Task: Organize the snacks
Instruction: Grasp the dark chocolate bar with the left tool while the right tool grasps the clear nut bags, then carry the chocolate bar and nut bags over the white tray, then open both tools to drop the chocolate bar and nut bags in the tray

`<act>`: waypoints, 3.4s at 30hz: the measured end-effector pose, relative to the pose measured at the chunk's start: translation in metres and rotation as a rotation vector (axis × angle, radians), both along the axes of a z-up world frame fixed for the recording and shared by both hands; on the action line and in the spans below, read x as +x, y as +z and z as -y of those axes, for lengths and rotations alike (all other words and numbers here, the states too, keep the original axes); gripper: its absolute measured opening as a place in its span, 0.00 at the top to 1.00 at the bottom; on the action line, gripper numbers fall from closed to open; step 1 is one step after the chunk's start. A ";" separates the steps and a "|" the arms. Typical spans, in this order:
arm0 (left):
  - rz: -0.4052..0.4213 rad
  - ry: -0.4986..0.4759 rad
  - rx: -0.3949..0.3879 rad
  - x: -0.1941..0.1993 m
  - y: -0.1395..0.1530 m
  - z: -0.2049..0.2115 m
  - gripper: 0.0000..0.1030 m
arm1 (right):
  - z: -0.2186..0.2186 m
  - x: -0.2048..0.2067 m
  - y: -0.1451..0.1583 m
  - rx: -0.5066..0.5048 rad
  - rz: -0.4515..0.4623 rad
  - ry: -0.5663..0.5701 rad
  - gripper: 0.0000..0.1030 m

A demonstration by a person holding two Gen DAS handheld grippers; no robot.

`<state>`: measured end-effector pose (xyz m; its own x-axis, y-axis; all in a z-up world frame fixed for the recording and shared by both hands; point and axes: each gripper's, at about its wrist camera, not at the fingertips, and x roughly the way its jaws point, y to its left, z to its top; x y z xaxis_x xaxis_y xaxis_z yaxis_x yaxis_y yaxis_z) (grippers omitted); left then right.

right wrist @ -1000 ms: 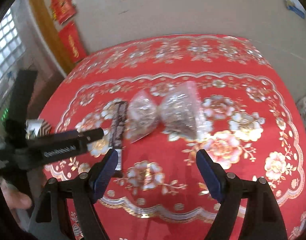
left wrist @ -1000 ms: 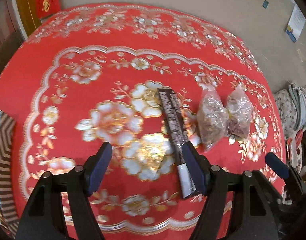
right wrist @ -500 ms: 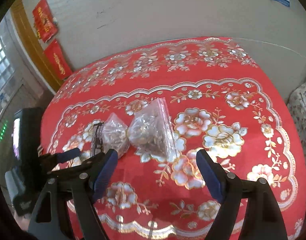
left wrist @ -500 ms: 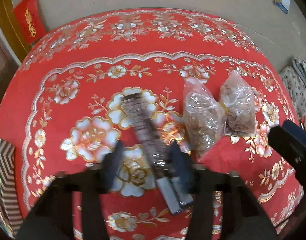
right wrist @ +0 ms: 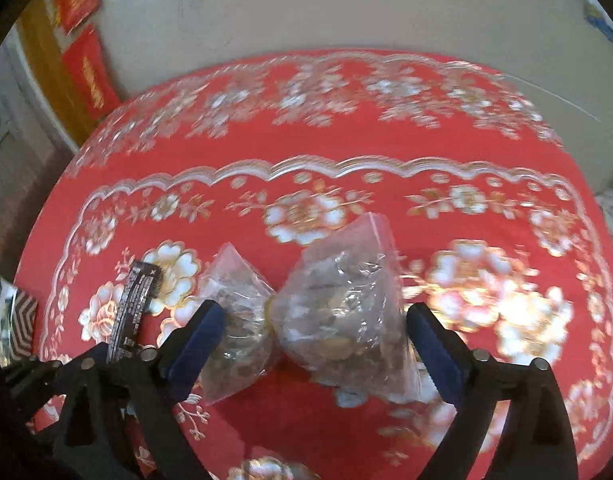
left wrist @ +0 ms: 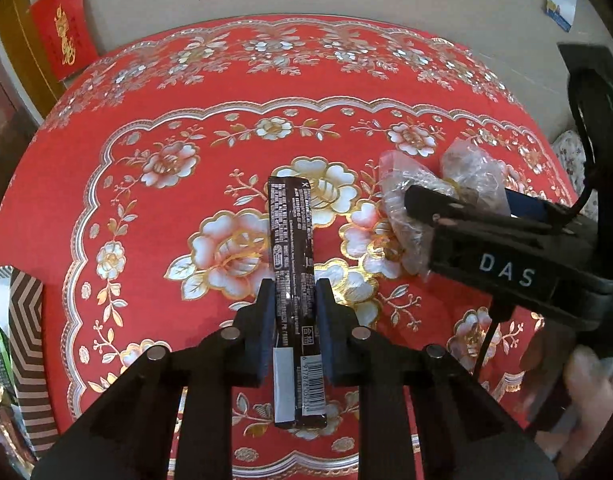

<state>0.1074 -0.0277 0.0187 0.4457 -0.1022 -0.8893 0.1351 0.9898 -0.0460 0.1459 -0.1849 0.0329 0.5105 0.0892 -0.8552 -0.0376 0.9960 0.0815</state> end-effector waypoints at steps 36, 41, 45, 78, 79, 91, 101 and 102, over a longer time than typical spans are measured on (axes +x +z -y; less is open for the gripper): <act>0.102 0.072 -0.054 -0.095 0.039 -0.088 0.83 | -0.050 -0.138 0.040 0.191 0.126 0.108 0.60; 0.126 0.100 -0.053 -0.108 0.046 -0.111 0.83 | -0.079 -0.148 0.047 0.191 0.137 0.159 0.60; 0.140 0.130 -0.054 -0.117 0.051 -0.135 0.83 | -0.107 -0.155 0.054 0.193 0.144 0.211 0.60; 0.168 0.436 -0.033 -0.205 0.042 -0.319 0.83 | -0.352 -0.190 0.037 0.167 0.046 0.652 0.60; 0.175 0.443 -0.024 -0.205 0.041 -0.320 0.83 | -0.357 -0.190 0.034 0.161 0.044 0.660 0.59; 0.232 0.546 -0.038 -0.212 0.037 -0.332 0.33 | -0.350 -0.198 0.046 0.080 0.189 0.604 0.23; 0.405 0.588 0.108 -0.242 0.053 -0.306 0.24 | -0.316 -0.234 0.066 0.053 0.362 0.466 0.15; 0.414 0.583 0.133 -0.243 0.053 -0.301 0.24 | -0.314 -0.237 0.065 0.041 0.376 0.447 0.15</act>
<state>-0.1361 0.2738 0.0721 0.6977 0.3519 -0.6240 -0.4358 0.8998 0.0202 -0.0915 0.1286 0.0980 0.6832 0.3950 -0.6141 -0.4875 0.8729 0.0191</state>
